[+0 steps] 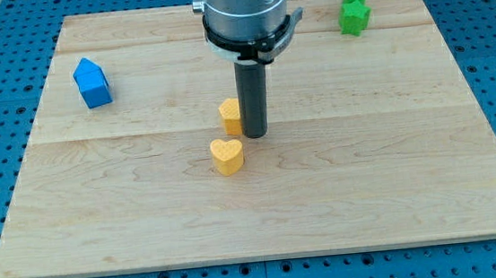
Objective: Place the yellow hexagon at the bottom side of the red circle
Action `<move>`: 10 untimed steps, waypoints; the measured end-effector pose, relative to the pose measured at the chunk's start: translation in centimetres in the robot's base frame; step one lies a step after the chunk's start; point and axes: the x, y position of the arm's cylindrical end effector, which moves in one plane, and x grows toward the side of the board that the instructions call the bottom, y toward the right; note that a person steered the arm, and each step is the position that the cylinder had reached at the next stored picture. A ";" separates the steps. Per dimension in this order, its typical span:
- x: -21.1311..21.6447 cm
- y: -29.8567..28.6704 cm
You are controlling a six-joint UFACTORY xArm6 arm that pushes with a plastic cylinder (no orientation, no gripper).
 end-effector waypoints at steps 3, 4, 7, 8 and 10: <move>-0.9 -3.8; -5.3 -4.4; -7.3 -6.5; -8.7 -9.3; -13.0 -4.9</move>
